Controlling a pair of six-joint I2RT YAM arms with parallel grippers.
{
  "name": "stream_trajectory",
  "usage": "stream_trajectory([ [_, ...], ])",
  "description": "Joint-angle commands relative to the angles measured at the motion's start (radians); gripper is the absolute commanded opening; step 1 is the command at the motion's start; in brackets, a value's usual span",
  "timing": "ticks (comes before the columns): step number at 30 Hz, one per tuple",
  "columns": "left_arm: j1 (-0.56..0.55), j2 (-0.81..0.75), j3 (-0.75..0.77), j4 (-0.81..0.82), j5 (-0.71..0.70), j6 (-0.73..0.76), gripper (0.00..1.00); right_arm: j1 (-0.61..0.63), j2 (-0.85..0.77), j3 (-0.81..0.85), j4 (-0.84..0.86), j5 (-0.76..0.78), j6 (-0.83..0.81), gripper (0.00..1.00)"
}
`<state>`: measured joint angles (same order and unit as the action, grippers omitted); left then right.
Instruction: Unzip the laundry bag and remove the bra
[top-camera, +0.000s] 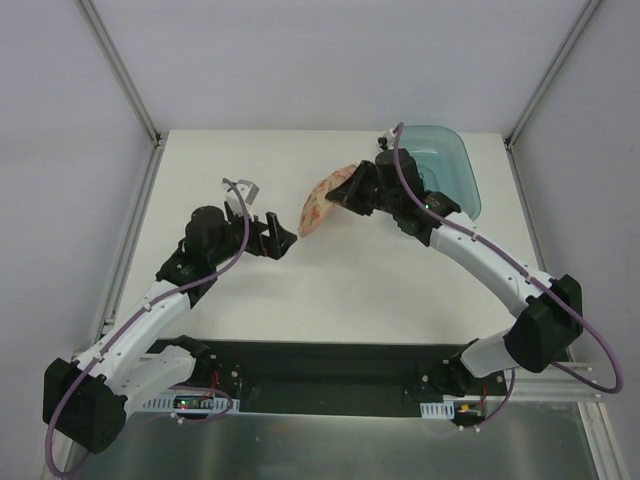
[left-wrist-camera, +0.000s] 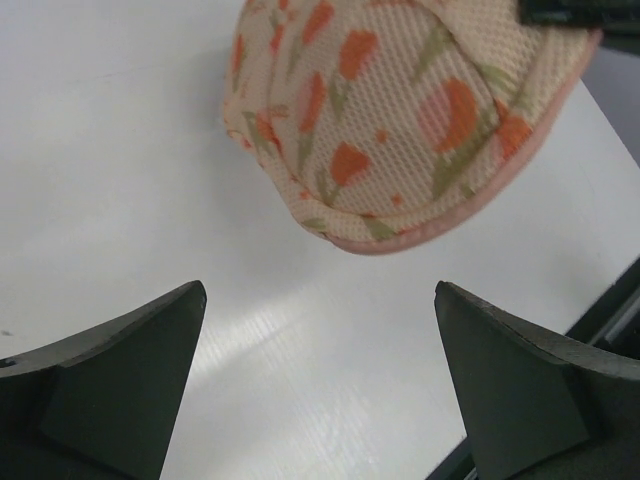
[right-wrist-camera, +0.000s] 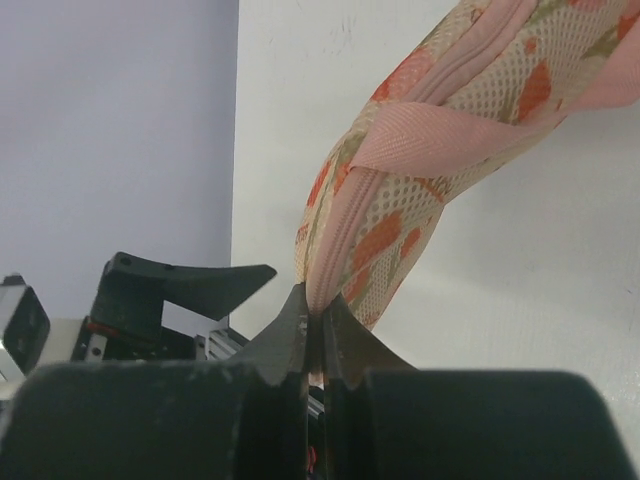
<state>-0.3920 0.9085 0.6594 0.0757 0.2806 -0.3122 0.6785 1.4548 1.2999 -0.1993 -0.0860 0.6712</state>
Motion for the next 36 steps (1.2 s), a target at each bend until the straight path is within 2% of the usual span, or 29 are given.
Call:
stream_trajectory([
  [1, -0.099, 0.017, 0.032, 0.067, 0.097, 0.107, 0.99, -0.022, -0.004, 0.064, 0.040, -0.047, 0.050, 0.01],
  [6, -0.166, 0.006, 0.034, 0.070, 0.059, 0.163, 0.99, -0.037, 0.036, 0.105, 0.032, -0.096, 0.067, 0.01],
  [11, -0.257, 0.058, 0.083, 0.064, -0.115, 0.255, 0.99, -0.039, 0.047, 0.101, 0.044, -0.112, 0.088, 0.01],
  [14, -0.277, 0.160, 0.137, 0.058, -0.206, 0.303, 0.99, -0.040, 0.042, 0.093, 0.049, -0.110, 0.091, 0.01],
  [17, -0.301, 0.203, 0.178, 0.055, -0.262, 0.357, 0.96, -0.040, 0.033, 0.087, 0.049, -0.109, 0.090, 0.01],
  [21, -0.304, 0.248, 0.219, 0.056, -0.276, 0.372, 0.84, -0.040, 0.024, 0.081, 0.049, -0.116, 0.082, 0.01],
  [23, -0.303, 0.262, 0.229, 0.055, -0.276, 0.380, 0.67, -0.040, 0.022, 0.081, 0.046, -0.124, 0.077, 0.01],
  [24, -0.304, 0.262, 0.235, 0.055, -0.276, 0.381, 0.47, -0.040, 0.019, 0.082, 0.047, -0.126, 0.070, 0.01],
  [25, -0.304, 0.259, 0.239, 0.055, -0.300, 0.377, 0.01, -0.042, 0.021, 0.084, 0.047, -0.138, 0.061, 0.01],
  [26, -0.304, 0.250, 0.241, 0.052, -0.325, 0.365, 0.00, -0.042, 0.021, 0.087, 0.047, -0.147, 0.051, 0.03],
  [27, -0.303, 0.239, 0.241, 0.049, -0.362, 0.354, 0.00, -0.045, 0.019, 0.087, 0.047, -0.156, 0.041, 0.15],
  [28, -0.300, 0.228, 0.238, 0.047, -0.368, 0.340, 0.00, -0.046, 0.016, 0.087, 0.047, -0.165, 0.018, 0.53],
  [31, -0.285, 0.173, 0.224, 0.035, -0.351, 0.315, 0.00, -0.054, -0.017, 0.081, 0.035, -0.163, -0.048, 0.99],
  [33, -0.227, 0.136, 0.226, 0.012, -0.310, 0.236, 0.00, -0.063, -0.056, 0.073, 0.002, -0.158, -0.091, 0.96],
  [36, -0.096, 0.101, 0.226, 0.001, -0.154, 0.098, 0.00, -0.076, -0.121, 0.044, -0.038, -0.140, -0.172, 0.96],
])
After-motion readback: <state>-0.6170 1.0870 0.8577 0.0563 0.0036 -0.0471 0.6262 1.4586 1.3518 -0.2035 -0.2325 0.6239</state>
